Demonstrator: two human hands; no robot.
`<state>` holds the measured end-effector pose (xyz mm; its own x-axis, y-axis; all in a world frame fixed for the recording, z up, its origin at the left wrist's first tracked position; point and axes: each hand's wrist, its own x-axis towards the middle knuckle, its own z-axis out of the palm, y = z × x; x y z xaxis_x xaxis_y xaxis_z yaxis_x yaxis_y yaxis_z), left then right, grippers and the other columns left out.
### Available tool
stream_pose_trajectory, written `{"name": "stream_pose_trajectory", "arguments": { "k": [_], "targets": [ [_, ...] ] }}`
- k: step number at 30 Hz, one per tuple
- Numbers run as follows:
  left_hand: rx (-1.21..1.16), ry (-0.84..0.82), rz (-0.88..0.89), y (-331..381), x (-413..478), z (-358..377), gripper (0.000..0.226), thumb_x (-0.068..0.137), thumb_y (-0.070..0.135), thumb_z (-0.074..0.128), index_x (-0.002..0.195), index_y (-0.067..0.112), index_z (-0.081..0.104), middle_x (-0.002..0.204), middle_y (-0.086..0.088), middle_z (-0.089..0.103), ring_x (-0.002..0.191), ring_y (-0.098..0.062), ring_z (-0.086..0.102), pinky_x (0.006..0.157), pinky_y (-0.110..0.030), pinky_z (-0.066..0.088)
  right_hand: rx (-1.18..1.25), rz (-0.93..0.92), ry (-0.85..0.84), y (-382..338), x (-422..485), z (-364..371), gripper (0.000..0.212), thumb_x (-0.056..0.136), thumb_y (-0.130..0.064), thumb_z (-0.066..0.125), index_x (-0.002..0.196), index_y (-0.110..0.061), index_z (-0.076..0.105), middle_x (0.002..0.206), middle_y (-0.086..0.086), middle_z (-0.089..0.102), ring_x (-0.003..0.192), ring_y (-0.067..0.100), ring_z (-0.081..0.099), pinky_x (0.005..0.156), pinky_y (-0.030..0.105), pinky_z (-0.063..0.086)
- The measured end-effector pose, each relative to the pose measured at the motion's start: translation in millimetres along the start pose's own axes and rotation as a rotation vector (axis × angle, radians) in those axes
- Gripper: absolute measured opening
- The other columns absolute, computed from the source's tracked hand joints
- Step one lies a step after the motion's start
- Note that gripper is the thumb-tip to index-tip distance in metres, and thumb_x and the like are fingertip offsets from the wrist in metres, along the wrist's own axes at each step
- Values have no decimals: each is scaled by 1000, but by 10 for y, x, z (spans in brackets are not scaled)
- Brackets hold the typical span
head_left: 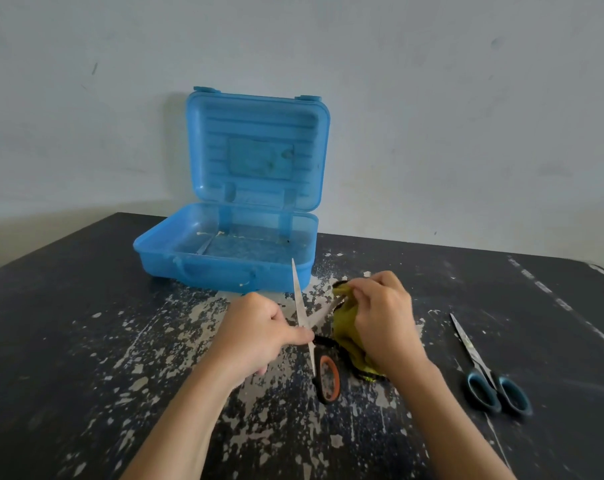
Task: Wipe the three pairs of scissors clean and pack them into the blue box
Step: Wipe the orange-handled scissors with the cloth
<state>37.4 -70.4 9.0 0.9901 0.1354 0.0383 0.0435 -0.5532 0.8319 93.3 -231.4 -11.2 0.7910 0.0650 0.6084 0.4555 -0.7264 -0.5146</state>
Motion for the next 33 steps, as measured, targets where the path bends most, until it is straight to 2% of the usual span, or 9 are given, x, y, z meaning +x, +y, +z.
{"name": "stream_pose_trajectory", "arguments": {
  "k": [2, 4, 7, 9, 14, 22, 25, 28, 33],
  "targets": [
    [-60, -15, -33, 14, -13, 14, 38, 74, 29, 78, 65, -1, 57, 40, -3, 46, 27, -13, 33, 32, -15, 27, 20, 57, 75, 32, -7, -48, 22, 88, 2, 51, 99, -2, 70, 90, 8, 52, 74, 16, 46, 61, 10, 31],
    [-110, -18, -65, 13, -8, 10, 42, 75, 28, 78, 72, -10, 59, 40, -2, 45, 27, -12, 32, 30, -15, 25, 123, -33, 114, -55, -65, -125, 17, 85, -1, 59, 95, -7, 71, 85, 2, 56, 68, 8, 49, 62, 4, 36],
    [-160, -19, -108, -10, -2, -29, 36, 73, 28, 79, 70, -2, 58, 39, 0, 44, 27, -13, 32, 30, -18, 23, 287, -147, -180, -230, -142, -144, 18, 81, -11, 66, 99, -16, 71, 84, -13, 57, 71, 4, 55, 64, 6, 43],
    [-176, -21, -109, -21, 3, -50, 35, 73, 27, 79, 71, -1, 58, 39, -1, 44, 28, -14, 31, 32, -20, 21, 289, -167, -262, -251, -159, -63, 19, 81, -14, 67, 100, -16, 71, 83, -14, 56, 75, 4, 55, 65, 5, 40],
    [-173, -31, -76, 5, -8, -40, 36, 73, 29, 79, 65, 3, 56, 39, 0, 44, 27, -13, 32, 31, -18, 22, 191, -240, -28, -133, -113, 34, 17, 81, -2, 65, 96, -6, 72, 80, 2, 56, 67, 8, 52, 60, 11, 41],
    [-163, -66, -91, -16, -7, 7, 35, 74, 29, 78, 65, 6, 53, 40, 1, 45, 29, -12, 33, 32, -17, 23, 58, 66, 90, 173, 42, -11, 17, 88, 0, 54, 92, 1, 71, 85, 10, 54, 75, 21, 51, 62, 12, 30],
    [-183, -44, -118, -45, 24, -5, 35, 75, 29, 78, 67, 4, 55, 40, 1, 44, 30, -13, 32, 33, -19, 24, 102, -43, 149, 70, -6, -75, 16, 86, -3, 60, 96, -6, 72, 84, 4, 56, 71, 2, 46, 68, 0, 34],
    [-190, -58, -80, -58, 21, 15, 34, 75, 26, 78, 66, 3, 54, 41, -1, 44, 30, -13, 31, 33, -19, 23, 107, -94, 23, -5, -61, -8, 18, 86, -6, 60, 100, -9, 70, 88, 3, 56, 72, 6, 47, 69, 0, 36],
    [-173, -98, -70, -65, 13, 18, 36, 73, 31, 78, 68, 4, 55, 42, 2, 47, 33, -11, 36, 34, -19, 28, 75, 217, 2, 194, -5, -41, 21, 91, -10, 52, 105, -13, 68, 96, 3, 56, 79, 11, 46, 62, 8, 34]
  ]
}}
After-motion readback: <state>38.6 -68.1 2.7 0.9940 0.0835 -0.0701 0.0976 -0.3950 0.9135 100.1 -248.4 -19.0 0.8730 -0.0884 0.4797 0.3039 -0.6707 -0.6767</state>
